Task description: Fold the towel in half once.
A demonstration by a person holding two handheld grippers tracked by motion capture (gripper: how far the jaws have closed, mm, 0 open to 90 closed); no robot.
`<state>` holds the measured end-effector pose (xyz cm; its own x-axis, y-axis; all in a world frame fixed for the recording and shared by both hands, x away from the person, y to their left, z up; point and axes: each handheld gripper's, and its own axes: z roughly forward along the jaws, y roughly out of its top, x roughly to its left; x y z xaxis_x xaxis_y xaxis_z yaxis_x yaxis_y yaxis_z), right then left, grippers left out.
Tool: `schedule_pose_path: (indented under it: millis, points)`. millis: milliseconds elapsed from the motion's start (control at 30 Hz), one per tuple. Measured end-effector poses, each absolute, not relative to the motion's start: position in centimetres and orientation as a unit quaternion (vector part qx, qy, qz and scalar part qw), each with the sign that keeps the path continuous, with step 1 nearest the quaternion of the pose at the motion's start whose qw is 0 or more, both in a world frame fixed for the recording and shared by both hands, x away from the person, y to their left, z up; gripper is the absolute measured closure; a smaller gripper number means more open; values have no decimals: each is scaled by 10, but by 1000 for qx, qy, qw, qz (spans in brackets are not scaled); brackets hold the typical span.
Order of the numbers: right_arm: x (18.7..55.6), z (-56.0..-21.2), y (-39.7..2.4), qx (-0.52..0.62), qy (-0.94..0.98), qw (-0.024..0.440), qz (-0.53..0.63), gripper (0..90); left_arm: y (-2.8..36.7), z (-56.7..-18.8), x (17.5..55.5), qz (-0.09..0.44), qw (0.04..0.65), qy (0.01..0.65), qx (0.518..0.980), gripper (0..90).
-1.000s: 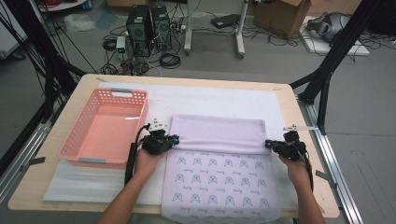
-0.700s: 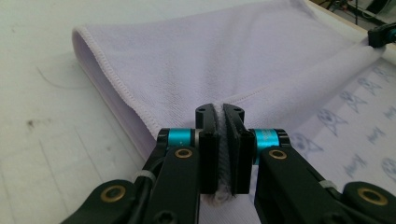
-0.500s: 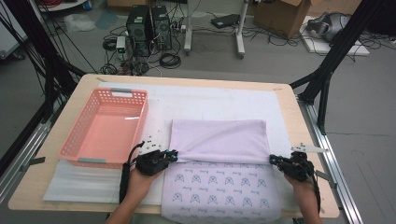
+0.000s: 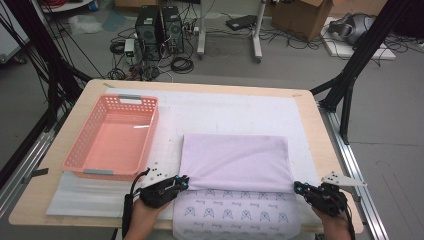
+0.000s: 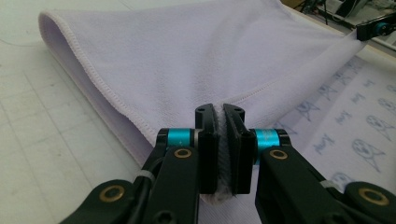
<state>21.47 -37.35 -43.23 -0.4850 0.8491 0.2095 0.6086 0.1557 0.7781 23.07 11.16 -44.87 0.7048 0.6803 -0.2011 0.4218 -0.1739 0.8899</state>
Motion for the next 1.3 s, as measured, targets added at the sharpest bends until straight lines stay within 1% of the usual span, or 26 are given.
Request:
schedule_pose_path:
  millis: [333, 667, 967, 1300]
  points:
    - [172, -430, -373, 474, 756, 136, 431, 869, 117, -450, 197, 119, 531, 369, 753, 834]
    - [140, -429, -372, 466, 761, 134, 432, 869, 121, -449, 162, 117, 538, 364, 751, 834]
    - [109, -426, -373, 461, 761, 131, 438, 870, 123, -448, 143, 109, 544, 353, 753, 832]
    - [86, -428, -375, 463, 764, 118, 433, 872, 126, -448, 121, 91, 540, 343, 763, 834]
